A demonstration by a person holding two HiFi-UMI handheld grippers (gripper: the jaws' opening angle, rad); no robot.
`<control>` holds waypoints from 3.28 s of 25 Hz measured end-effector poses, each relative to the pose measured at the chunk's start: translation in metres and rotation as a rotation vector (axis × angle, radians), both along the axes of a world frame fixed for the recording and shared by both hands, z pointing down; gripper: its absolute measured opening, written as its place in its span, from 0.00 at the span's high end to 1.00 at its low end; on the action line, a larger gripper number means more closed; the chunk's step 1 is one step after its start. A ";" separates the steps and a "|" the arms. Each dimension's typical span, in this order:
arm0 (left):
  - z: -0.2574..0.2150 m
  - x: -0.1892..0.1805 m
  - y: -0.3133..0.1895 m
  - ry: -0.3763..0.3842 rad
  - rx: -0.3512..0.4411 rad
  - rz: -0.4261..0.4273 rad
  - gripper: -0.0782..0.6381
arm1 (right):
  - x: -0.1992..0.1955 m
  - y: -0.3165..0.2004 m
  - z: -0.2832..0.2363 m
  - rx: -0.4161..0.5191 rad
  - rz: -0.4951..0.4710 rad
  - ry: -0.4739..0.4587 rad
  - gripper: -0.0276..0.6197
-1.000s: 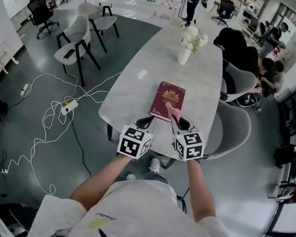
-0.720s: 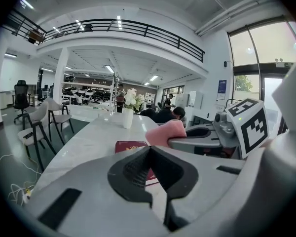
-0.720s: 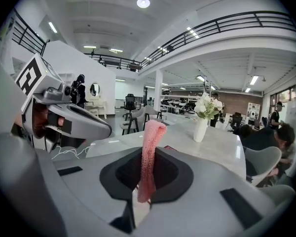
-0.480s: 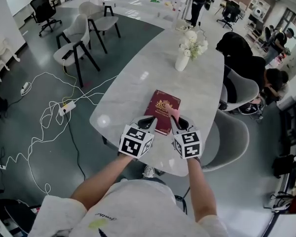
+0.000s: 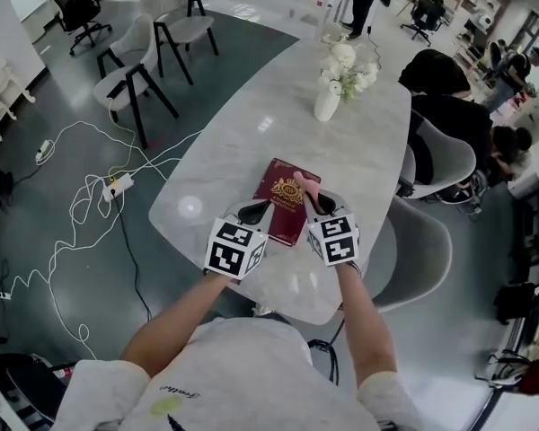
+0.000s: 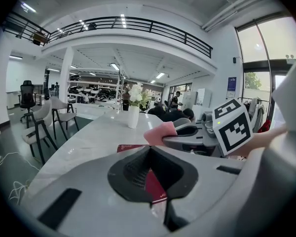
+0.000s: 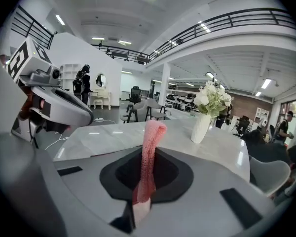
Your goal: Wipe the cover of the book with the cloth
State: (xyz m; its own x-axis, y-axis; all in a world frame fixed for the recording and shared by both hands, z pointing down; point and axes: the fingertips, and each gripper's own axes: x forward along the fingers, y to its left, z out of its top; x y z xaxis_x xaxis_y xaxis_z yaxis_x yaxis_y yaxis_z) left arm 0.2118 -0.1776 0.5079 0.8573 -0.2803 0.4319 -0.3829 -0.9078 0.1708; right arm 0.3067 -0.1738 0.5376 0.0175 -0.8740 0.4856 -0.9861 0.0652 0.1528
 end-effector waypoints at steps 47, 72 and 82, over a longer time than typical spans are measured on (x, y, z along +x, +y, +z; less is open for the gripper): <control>0.024 -0.011 -0.032 -0.033 -0.041 -0.102 0.88 | 0.027 -0.047 0.101 -0.286 -0.151 0.192 0.93; 0.019 -0.026 -0.021 -0.020 -0.036 -0.072 0.88 | -0.006 -0.033 0.104 -0.303 -0.167 0.191 0.93; 0.015 -0.033 -0.013 -0.013 -0.033 -0.052 0.88 | -0.020 -0.023 0.102 -0.308 -0.148 0.179 0.93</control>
State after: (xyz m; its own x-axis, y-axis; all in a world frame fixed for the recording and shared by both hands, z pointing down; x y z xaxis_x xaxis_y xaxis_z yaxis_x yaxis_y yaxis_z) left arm 0.1784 -0.1909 0.5228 0.8362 -0.3099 0.4525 -0.4318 -0.8806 0.1949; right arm 0.2866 -0.1969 0.6395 0.0102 -0.6870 0.7266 -0.9220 0.2748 0.2728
